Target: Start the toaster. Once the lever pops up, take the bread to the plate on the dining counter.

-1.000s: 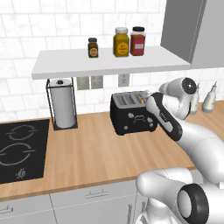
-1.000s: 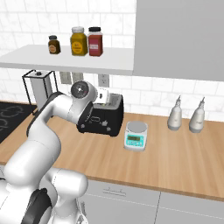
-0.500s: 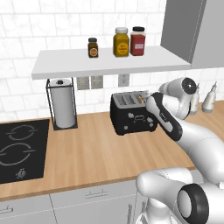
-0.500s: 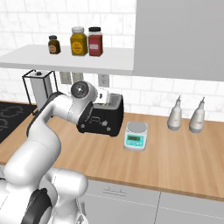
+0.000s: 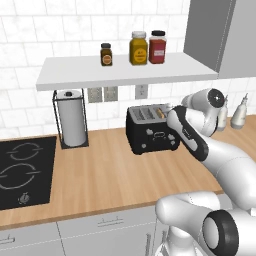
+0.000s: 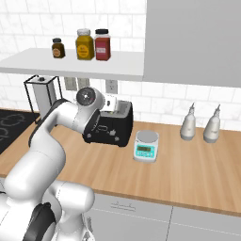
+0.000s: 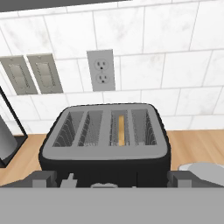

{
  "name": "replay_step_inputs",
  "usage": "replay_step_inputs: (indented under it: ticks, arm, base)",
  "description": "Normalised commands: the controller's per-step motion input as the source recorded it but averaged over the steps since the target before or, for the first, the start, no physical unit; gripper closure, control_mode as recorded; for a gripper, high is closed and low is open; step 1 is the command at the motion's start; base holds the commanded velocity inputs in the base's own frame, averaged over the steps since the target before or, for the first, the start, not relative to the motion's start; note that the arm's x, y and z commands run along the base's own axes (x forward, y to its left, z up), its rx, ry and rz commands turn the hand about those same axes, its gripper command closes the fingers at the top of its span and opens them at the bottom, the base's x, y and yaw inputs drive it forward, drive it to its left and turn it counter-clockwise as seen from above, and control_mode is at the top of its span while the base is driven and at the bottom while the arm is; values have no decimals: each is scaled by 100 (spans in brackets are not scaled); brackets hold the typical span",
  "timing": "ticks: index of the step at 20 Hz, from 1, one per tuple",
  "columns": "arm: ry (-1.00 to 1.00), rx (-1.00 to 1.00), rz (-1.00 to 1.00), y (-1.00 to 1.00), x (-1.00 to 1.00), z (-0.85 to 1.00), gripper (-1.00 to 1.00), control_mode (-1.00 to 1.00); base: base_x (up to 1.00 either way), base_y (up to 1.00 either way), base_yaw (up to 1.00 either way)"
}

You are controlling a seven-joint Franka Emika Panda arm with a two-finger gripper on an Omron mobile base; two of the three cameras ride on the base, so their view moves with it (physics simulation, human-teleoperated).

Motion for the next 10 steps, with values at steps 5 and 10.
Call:
replay_step_inputs:
  ticks: [5, 10]
  arm:
    - [0, 0, 0, 0, 0, 0, -100, -100]
    - [0, 0, 0, 0, 0, 0, -100, -100]
  base:
    - [0, 0, 0]
    - [0, 0, 0]
